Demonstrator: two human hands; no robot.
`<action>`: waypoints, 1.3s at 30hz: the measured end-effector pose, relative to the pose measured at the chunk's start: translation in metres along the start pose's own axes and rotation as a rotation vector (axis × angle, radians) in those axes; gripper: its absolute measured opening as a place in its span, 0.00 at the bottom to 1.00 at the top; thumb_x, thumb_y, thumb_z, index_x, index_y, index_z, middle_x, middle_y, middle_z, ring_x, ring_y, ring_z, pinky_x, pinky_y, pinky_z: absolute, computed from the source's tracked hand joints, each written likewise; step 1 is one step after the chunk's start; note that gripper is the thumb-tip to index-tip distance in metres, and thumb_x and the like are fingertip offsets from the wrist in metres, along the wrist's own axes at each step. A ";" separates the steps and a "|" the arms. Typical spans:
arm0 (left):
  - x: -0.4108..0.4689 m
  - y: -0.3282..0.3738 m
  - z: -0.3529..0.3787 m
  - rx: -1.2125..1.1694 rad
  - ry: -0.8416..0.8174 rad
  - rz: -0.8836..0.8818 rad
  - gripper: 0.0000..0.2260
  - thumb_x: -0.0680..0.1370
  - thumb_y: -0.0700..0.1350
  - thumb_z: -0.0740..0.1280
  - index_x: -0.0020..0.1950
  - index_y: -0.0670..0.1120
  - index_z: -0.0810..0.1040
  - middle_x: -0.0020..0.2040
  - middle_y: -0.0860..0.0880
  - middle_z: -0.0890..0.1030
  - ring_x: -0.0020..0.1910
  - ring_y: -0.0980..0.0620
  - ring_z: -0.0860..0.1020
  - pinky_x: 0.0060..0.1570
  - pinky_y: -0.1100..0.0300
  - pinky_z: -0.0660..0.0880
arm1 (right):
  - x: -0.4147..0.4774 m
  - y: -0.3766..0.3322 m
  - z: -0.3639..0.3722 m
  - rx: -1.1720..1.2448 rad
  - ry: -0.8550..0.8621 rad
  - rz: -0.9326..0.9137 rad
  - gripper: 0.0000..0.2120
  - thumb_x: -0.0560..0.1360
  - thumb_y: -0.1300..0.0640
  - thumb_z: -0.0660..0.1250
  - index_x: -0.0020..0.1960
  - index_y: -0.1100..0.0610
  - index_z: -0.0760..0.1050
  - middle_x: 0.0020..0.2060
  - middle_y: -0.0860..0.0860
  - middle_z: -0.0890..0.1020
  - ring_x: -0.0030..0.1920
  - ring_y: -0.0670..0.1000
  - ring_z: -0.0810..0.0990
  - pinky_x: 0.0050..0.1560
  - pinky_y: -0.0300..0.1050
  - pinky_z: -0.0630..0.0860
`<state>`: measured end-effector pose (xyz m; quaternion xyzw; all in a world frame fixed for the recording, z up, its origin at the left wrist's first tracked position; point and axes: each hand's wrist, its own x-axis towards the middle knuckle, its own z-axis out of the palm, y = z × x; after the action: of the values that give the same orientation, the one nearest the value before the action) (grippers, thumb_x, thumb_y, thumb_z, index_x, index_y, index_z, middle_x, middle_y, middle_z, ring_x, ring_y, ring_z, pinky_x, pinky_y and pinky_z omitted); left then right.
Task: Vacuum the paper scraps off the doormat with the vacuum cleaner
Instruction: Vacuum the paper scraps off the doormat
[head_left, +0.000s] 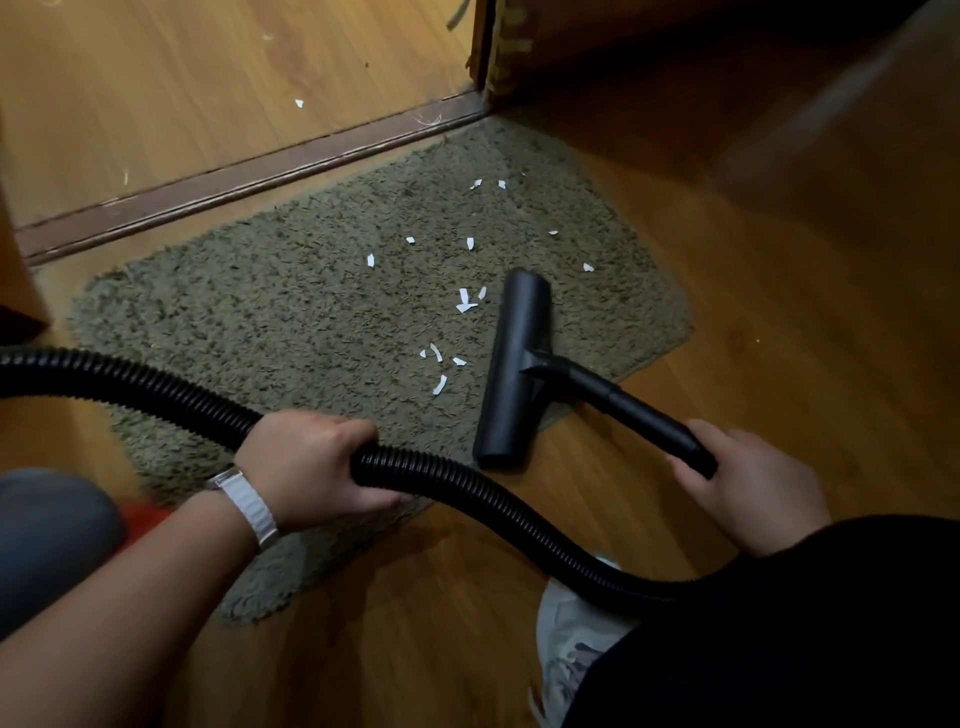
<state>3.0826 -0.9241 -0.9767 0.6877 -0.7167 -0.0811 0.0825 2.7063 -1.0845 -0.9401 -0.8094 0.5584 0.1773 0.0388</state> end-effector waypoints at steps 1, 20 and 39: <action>0.000 0.000 0.001 -0.004 0.004 -0.001 0.28 0.65 0.76 0.58 0.31 0.51 0.75 0.23 0.55 0.74 0.21 0.52 0.75 0.24 0.66 0.63 | 0.000 0.005 0.000 0.014 0.015 0.041 0.23 0.75 0.38 0.63 0.68 0.46 0.74 0.38 0.45 0.73 0.36 0.48 0.74 0.31 0.43 0.75; -0.002 -0.002 0.003 0.011 -0.018 0.001 0.28 0.64 0.75 0.59 0.32 0.51 0.76 0.24 0.54 0.75 0.21 0.50 0.76 0.24 0.65 0.64 | 0.038 0.008 -0.006 0.880 -0.695 0.266 0.11 0.79 0.50 0.67 0.55 0.57 0.76 0.43 0.58 0.82 0.36 0.56 0.81 0.38 0.48 0.76; -0.004 -0.003 0.010 -0.009 0.049 0.037 0.35 0.69 0.79 0.48 0.31 0.51 0.75 0.23 0.54 0.74 0.20 0.51 0.75 0.23 0.65 0.64 | 0.002 0.019 0.002 0.676 -0.382 0.240 0.19 0.77 0.51 0.71 0.67 0.51 0.75 0.42 0.45 0.79 0.38 0.47 0.78 0.36 0.41 0.70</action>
<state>3.0830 -0.9201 -0.9874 0.6759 -0.7266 -0.0657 0.1046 2.6889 -1.0930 -0.9401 -0.6327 0.6585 0.1341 0.3847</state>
